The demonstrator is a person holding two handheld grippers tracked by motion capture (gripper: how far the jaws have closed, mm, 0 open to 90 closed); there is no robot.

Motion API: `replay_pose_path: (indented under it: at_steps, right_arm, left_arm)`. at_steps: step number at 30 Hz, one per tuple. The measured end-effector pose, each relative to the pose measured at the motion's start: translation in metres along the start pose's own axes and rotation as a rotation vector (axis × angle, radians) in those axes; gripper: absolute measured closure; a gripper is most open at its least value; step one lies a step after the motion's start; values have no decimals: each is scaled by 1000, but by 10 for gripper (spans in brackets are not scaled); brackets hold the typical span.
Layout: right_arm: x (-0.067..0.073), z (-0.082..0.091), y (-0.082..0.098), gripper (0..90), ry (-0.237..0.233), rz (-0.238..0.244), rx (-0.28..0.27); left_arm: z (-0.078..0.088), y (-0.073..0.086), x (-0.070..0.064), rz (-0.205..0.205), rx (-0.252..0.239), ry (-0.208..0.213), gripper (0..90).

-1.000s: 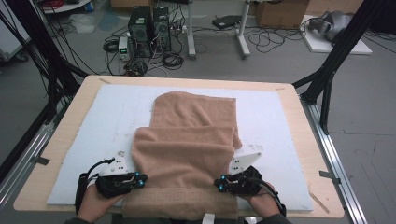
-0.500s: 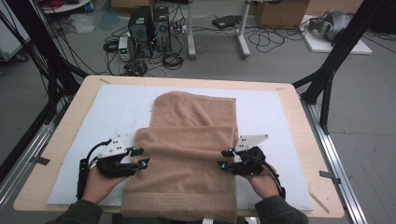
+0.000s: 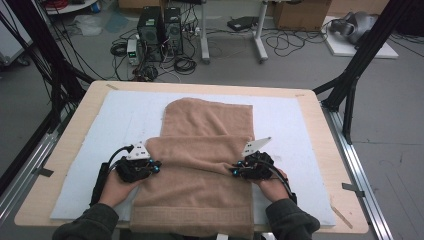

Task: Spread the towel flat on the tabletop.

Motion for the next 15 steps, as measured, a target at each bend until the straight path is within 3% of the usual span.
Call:
replay_pose_path:
  at_steps: [10, 15]
  right_arm:
    - [28, 22, 4, 790, -41, 29, -30]
    - [24, 27, -3, 694, 4, 26, -70]
  left_arm:
    - [29, 10, -15, -2, -44, 58, 891]
    - [21, 11, -11, 28, -20, 79, 650]
Point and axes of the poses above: each handheld gripper's, and its own axes: z roughly backward along the jaws, y roughly out of its underside, x roughly to its left, the point moved 1 cm from there along -z, roughly forward along the jaws, and after that the axes turned 11 degrees about -x, right-handed, at the moved point
